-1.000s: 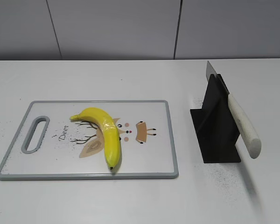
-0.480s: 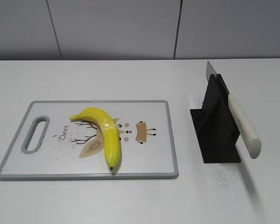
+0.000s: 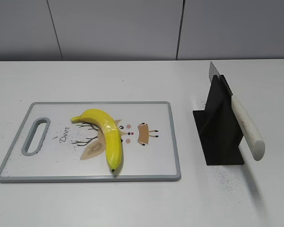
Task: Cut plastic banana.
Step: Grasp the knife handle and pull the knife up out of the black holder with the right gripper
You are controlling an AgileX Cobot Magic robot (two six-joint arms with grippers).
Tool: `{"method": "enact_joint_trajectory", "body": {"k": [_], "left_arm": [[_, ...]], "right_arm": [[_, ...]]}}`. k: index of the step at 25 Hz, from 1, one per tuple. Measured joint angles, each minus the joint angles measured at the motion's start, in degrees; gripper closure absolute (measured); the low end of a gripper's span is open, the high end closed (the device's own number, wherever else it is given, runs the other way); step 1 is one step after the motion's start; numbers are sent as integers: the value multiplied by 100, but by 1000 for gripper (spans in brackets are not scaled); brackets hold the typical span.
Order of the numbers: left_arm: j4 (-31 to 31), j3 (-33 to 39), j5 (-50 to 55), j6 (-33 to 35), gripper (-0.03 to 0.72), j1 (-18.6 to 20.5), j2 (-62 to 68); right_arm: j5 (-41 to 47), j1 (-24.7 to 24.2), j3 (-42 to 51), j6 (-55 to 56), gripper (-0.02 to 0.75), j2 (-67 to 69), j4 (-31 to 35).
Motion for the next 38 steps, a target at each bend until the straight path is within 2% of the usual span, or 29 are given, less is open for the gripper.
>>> {"method": "enact_joint_trajectory", "body": {"k": [8, 20, 23, 31, 35, 38], "left_arm": [[0, 0, 0, 0, 103, 0, 0], [0, 0, 0, 0, 103, 0, 0], [0, 0, 0, 0, 103, 0, 0], [0, 0, 0, 0, 103, 0, 0], [0, 0, 0, 0, 103, 0, 0], [0, 0, 0, 0, 103, 0, 0]], "right_arm": [[112, 0, -724, 334, 146, 1467, 0], [994, 76, -1923, 983, 146, 3614, 107], [998, 443, -2103, 1084, 146, 4028, 97], [998, 1922, -2303, 1345, 146, 4956, -181], [998, 2357, -2433, 1603, 146, 5455, -181], [993, 2507, -2584, 1646, 146, 5757, -176]]}}
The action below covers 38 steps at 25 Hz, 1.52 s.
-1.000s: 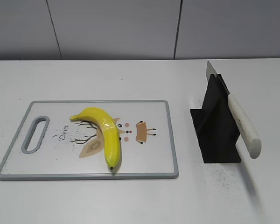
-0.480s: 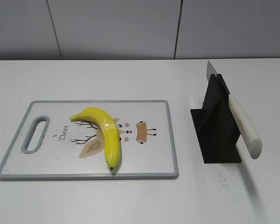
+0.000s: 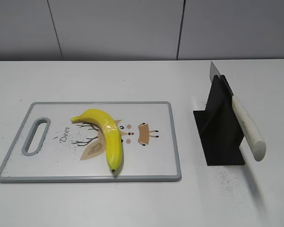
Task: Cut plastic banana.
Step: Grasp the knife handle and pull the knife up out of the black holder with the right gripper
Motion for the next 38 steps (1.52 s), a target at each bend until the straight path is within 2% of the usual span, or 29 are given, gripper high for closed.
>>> {"method": "enact_joint_trajectory", "body": {"k": [12, 21, 27, 30, 32, 35, 38], "left_arm": [[0, 0, 0, 0, 103, 0, 0], [0, 0, 0, 0, 103, 0, 0], [0, 0, 0, 0, 103, 0, 0], [0, 0, 0, 0, 103, 0, 0], [0, 0, 0, 0, 103, 0, 0], [0, 0, 0, 0, 103, 0, 0], [0, 0, 0, 0, 103, 0, 0]], "right_arm": [[-268, 13, -584, 1162, 146, 1770, 21], [-601, 5, -591, 1268, 147, 2810, -27], [-682, -239, -593, 1189, 161, 3320, -44], [-696, -310, -593, 1118, 256, 3396, 25], [-701, -317, -593, 1109, 361, 3396, 73], [-673, -317, -593, 1162, 573, 3396, 78], [-668, -330, -593, 1240, 573, 3396, 117]]}}
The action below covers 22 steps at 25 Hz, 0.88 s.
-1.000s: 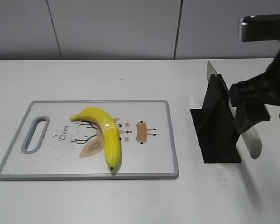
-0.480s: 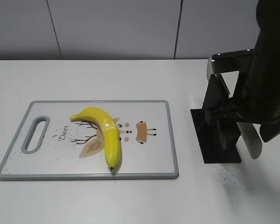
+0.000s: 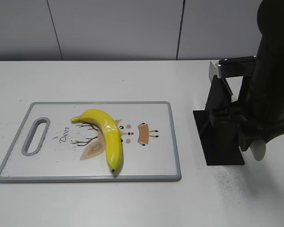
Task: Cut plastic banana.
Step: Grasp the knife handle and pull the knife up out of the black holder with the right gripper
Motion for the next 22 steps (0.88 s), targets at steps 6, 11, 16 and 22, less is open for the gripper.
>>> {"method": "enact_joint_trajectory", "body": {"k": [6, 11, 16, 22], "left_arm": [[0, 0, 0, 0, 103, 0, 0], [0, 0, 0, 0, 103, 0, 0], [0, 0, 0, 0, 103, 0, 0], [0, 0, 0, 0, 103, 0, 0]], "right_arm": [[12, 0, 0, 32, 573, 0, 31], [18, 0, 0, 38, 573, -194, 68], [29, 0, 0, 47, 574, -585, 86], [36, 0, 0, 162, 574, -1032, -180]]}}
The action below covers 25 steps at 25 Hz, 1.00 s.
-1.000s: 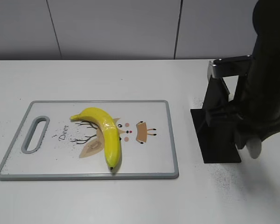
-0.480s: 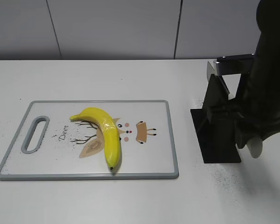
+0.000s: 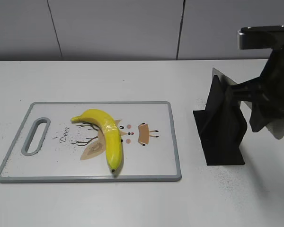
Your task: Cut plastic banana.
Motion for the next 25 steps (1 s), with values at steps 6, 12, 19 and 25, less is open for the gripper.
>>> {"method": "enact_joint_trajectory", "body": {"k": [6, 12, 19, 25], "left_arm": [[0, 0, 0, 0, 103, 0, 0], [0, 0, 0, 14, 103, 0, 0], [-34, -170, -147, 299, 106, 0, 21], [-447, -250, -515, 732, 158, 0, 734]], "right_arm": [[19, 0, -116, 37, 574, -259, -98], [124, 0, -559, -158, 574, -331, -156], [117, 0, -722, -1551, 574, -335, -26], [5, 0, -926, -2383, 574, -335, 72]]}}
